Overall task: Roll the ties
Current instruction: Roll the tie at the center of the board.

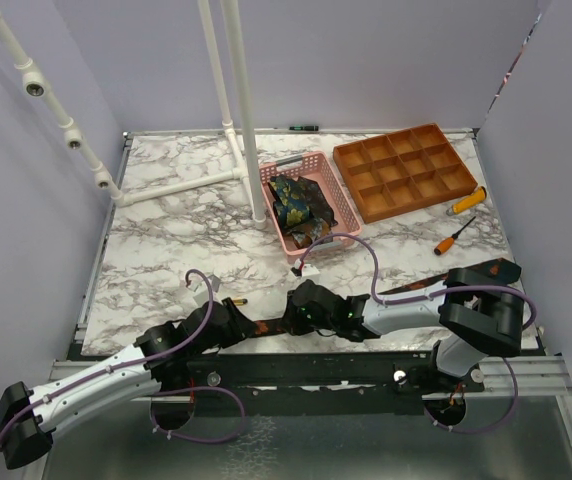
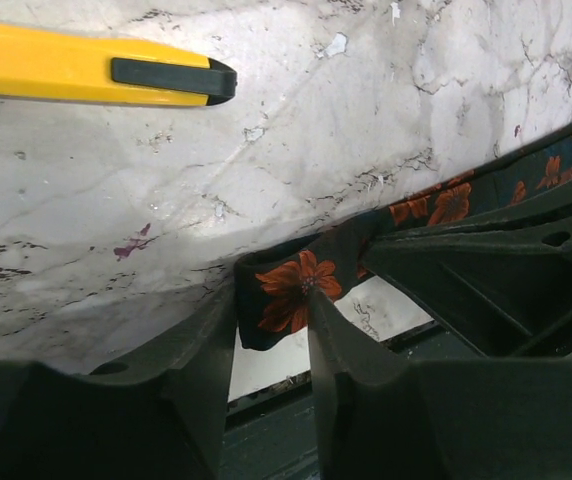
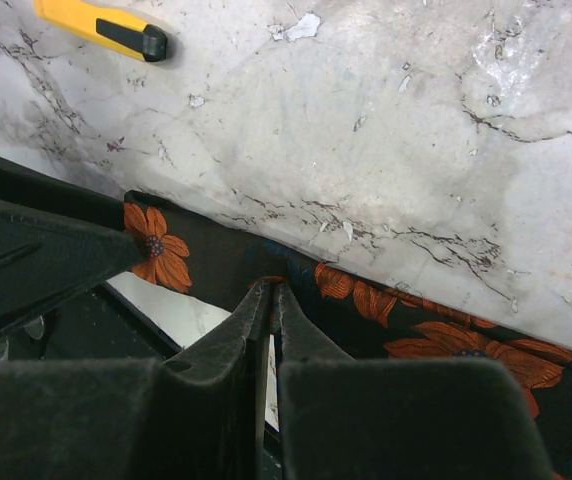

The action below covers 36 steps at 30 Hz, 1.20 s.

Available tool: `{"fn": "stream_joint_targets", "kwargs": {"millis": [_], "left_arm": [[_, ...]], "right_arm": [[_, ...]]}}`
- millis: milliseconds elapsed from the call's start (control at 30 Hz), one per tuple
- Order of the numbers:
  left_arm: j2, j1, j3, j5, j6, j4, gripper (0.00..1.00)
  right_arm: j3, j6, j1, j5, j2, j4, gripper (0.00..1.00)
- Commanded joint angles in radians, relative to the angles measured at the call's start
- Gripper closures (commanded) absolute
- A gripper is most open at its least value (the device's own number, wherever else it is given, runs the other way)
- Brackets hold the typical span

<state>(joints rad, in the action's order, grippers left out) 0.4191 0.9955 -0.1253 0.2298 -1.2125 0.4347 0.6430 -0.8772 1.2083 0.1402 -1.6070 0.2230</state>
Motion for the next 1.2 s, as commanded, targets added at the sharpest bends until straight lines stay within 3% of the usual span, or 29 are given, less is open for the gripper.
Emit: {"fn": "stream_joint_targets", "kwargs": {"millis": [0,100,467,933,1167], "left_arm": [[0.011,0.002,0.029,-0.055,0.019,-0.051,0.61],[0.033,0.002,0.027,-0.059,0.029,-0.06,0.62],[0.058,0.003,-0.028,-0.049,0.044,-0.068,1.0],[0.409,0.005,-0.32,0.013,0.234,0.035,1.0],[0.431,0.005,-0.398,0.101,0.262,0.124,1.0]], "right_arm": [[-0.028,0.0,-0.003,-0.007,-0.054,-0.093,0.92],[-0.027,0.0,-0.003,-0.007,-0.057,-0.093,0.92],[-0.01,0.0,-0.003,-0.009,-0.08,-0.103,0.93],[0.076,-0.004,-0.003,-0.064,-0.178,-0.089,0.94],[0.062,-0.022,-0.003,-0.031,-0.131,-0.085,0.96]]}}
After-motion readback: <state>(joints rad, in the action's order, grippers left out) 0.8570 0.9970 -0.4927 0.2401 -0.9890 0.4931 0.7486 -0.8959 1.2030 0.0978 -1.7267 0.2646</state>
